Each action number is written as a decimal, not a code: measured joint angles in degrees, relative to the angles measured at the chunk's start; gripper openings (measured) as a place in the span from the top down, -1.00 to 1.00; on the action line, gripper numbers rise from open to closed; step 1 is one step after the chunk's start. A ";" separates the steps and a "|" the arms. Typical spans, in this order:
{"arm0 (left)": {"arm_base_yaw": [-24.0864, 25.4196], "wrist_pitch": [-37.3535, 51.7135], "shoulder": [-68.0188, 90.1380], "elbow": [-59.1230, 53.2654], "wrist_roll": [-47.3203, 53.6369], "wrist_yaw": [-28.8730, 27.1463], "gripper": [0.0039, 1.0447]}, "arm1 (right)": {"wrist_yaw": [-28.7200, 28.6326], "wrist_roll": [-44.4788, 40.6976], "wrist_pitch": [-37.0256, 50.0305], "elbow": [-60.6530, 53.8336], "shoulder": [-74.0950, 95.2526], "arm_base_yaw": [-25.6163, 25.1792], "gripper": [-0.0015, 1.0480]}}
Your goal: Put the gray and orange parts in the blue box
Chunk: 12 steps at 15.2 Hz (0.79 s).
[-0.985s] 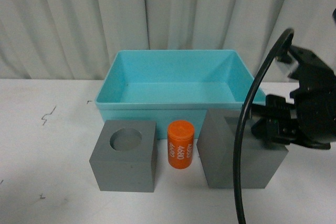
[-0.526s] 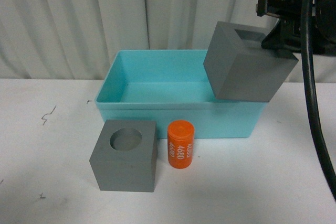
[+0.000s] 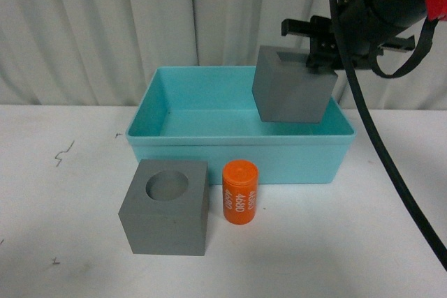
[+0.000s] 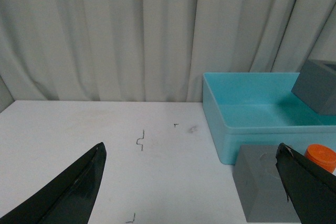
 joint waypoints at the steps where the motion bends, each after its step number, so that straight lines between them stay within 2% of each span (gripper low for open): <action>1: 0.00 0.02 0.00 0.00 -0.02 0.00 -0.88 | 0.33 0.55 -0.02 0.22 1.60 0.04 0.65; 3: 0.00 0.00 0.00 0.00 -0.02 0.00 -0.88 | 0.81 0.63 -0.07 0.22 2.95 0.07 0.64; 5: 0.00 0.00 0.00 0.00 -0.02 0.00 -0.88 | 0.76 0.96 1.46 0.31 2.95 0.04 0.27; 6: 0.00 0.02 0.00 0.00 -0.02 -0.02 -0.88 | 0.79 1.22 1.99 0.70 2.78 -0.15 -0.04; 10: 0.00 0.02 0.00 0.00 -0.02 -0.04 -0.88 | 0.72 1.64 2.45 0.57 1.99 -0.37 -0.32; 12: 0.00 0.00 0.00 0.00 0.00 -0.02 -0.88 | -0.98 2.49 6.03 -1.77 -1.97 -0.72 -0.74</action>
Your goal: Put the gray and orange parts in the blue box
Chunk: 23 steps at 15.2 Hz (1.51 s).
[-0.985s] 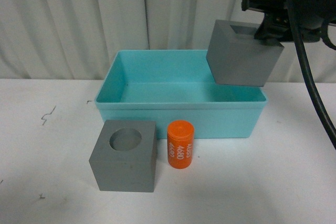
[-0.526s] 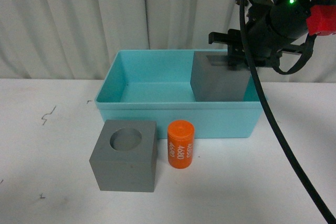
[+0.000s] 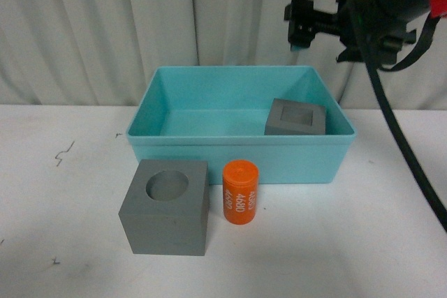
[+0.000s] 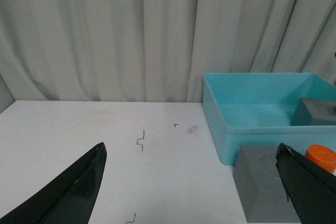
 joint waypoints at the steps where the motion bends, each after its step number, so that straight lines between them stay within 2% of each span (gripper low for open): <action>1: 0.00 0.02 0.00 0.00 0.00 0.02 -0.88 | -0.13 0.22 3.61 -2.19 -3.61 -0.02 -0.91; 2: 0.00 0.00 0.00 0.00 0.00 0.00 -0.88 | -0.81 0.13 7.50 -4.98 -7.93 -0.02 -0.86; 3: 0.00 0.00 0.00 0.00 0.00 0.04 -0.88 | 7.06 -3.93 24.30 -13.55 -14.27 0.37 -0.65; 4: 0.00 0.02 0.00 0.00 -0.02 0.00 -0.88 | 12.90 -7.96 34.71 -23.19 -21.33 0.24 -0.44; 5: 0.00 0.00 0.00 0.00 -0.02 -0.02 -0.88 | 14.38 -10.91 43.71 -33.70 -28.74 -1.09 -0.19; 7: 0.00 0.00 0.00 0.00 0.00 0.02 -0.88 | 14.05 -12.76 52.59 -48.30 -36.20 -4.02 0.26; 10: 0.00 0.00 0.00 0.00 0.00 0.00 -0.88 | 10.88 -13.68 56.43 -64.22 -42.14 -5.33 0.96; 15: 0.00 0.00 0.00 0.00 -0.02 0.02 -0.88 | 8.37 -13.97 57.94 -78.18 -54.90 -8.31 0.96; 17: 0.00 0.02 0.00 0.00 0.00 -0.02 -0.88 | 5.03 -13.99 57.07 -81.68 -60.57 -12.20 0.96; 23: 0.00 0.00 0.00 0.00 0.00 0.02 -0.88 | 4.68 -14.01 49.42 -88.76 -74.97 -12.35 0.96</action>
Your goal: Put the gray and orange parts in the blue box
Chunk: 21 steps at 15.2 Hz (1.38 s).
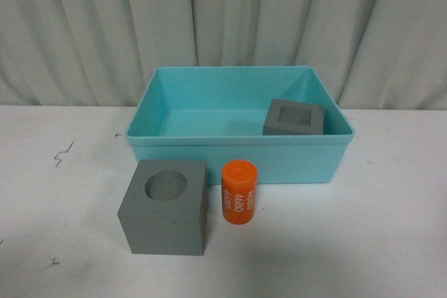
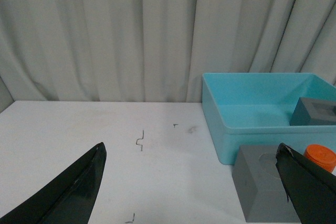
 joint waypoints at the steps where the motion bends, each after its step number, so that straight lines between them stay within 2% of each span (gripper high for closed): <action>1: 0.00 0.00 0.00 0.00 0.00 -0.02 -0.88 | -0.02 0.02 2.86 -1.88 -0.04 0.00 0.96; 11: 0.00 0.00 0.00 0.00 0.00 -0.02 -0.88 | -0.02 0.00 -19.34 -3.43 -23.28 0.00 0.96; 21: 0.00 0.00 0.00 0.00 0.00 -0.02 -0.88 | -0.02 0.00 -31.65 -3.43 -35.95 0.00 0.96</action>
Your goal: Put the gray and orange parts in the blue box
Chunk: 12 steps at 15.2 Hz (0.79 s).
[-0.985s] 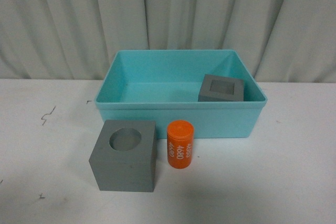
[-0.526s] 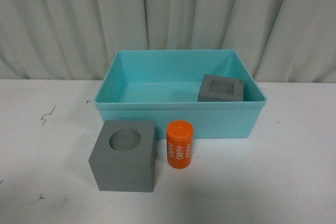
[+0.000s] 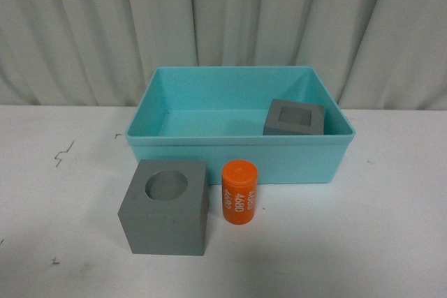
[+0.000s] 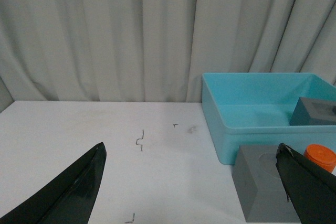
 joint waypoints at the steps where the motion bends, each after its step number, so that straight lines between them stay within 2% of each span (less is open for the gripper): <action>1: 0.00 0.00 0.00 0.00 0.00 0.02 -0.88 | 0.02 0.02 -6.49 0.00 -4.00 -0.02 0.96; 2: 0.00 0.00 0.00 0.00 0.00 -0.02 -0.88 | -0.11 0.00 -9.81 0.00 -9.53 0.00 0.96; 6: 0.00 0.04 0.00 0.00 -0.02 -0.02 -0.88 | -0.07 -0.02 -10.10 0.00 -9.62 0.00 0.95; 7: 0.00 0.04 0.00 0.00 0.00 0.00 -0.88 | -0.07 -0.02 -10.10 0.00 -9.62 0.00 0.83; 8: 0.00 0.04 0.00 0.00 0.00 0.00 -0.88 | -0.07 -0.02 -10.10 0.00 -9.62 0.00 0.44; 9: 0.00 0.04 0.00 0.00 0.00 0.00 -0.88 | -0.07 -0.02 -10.10 0.00 -9.62 0.00 0.17; 11: 0.00 0.04 0.00 0.00 0.00 0.00 -0.88 | -0.07 -0.02 -10.12 0.00 -9.62 0.00 -0.25; 12: 0.00 0.04 0.00 0.00 0.00 0.00 -0.88 | -0.07 -0.02 -10.12 0.00 -9.62 0.00 -0.53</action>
